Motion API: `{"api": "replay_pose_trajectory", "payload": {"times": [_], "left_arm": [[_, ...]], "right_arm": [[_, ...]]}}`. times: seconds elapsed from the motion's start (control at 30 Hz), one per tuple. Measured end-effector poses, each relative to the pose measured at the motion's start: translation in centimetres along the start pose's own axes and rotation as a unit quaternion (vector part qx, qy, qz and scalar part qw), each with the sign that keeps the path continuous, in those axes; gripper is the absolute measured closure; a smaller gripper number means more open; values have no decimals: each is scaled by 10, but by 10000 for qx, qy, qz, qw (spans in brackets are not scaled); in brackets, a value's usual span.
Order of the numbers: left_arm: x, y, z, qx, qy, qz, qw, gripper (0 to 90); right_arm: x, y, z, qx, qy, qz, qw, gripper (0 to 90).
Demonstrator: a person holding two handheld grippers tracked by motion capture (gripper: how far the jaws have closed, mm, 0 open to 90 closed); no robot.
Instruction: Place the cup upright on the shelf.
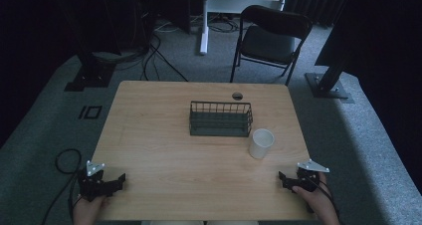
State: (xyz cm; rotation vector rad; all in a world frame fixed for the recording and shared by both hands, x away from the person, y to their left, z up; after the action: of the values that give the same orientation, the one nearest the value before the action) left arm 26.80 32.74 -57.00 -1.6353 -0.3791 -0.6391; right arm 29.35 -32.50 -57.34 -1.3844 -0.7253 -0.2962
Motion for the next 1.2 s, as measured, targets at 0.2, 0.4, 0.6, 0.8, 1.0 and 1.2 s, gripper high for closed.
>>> {"api": "replay_pose_trajectory", "payload": {"times": [0.2, 0.4, 0.6, 0.8, 1.0, 1.2], "left_arm": [[0, 0, 1, -48, 30, -9, 10000, 10], [1, 3, -7, 202, 369, 144, 9990, 10], [2, 4, -7, 114, 490, 153, 9986, 9], [2, 4, -7, 114, 490, 151, 9986, 9], [2, 4, -7, 114, 490, 151, 9986, 9], [2, 4, -7, 114, 490, 151, 9986, 9]], "right_arm": [[0, 0, 0, -2, -8, -3, 10000, 121], [0, 0, 0, -3, -1, -1, 10000, 122], [0, 0, 0, -2, 3, -2, 10000, 122], [0, 0, 0, -6, 0, -2, 10000, 121], [-1, -1, 1, -17, 17, -7, 10000, 123], [-2, -3, 3, 166, -3, -26, 9999, 123]]}}
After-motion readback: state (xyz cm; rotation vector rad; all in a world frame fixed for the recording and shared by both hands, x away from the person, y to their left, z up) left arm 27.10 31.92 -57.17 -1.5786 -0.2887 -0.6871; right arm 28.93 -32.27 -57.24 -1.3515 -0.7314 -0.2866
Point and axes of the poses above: each handheld gripper's, and its own axes: y roughly forward along the jaws, x roughly out of its top, z roughly to its left, the point moved 3 cm from there along y, roughly forward along the jaws, and after that the axes turned 8 degrees about z, right-handed, at the moved point
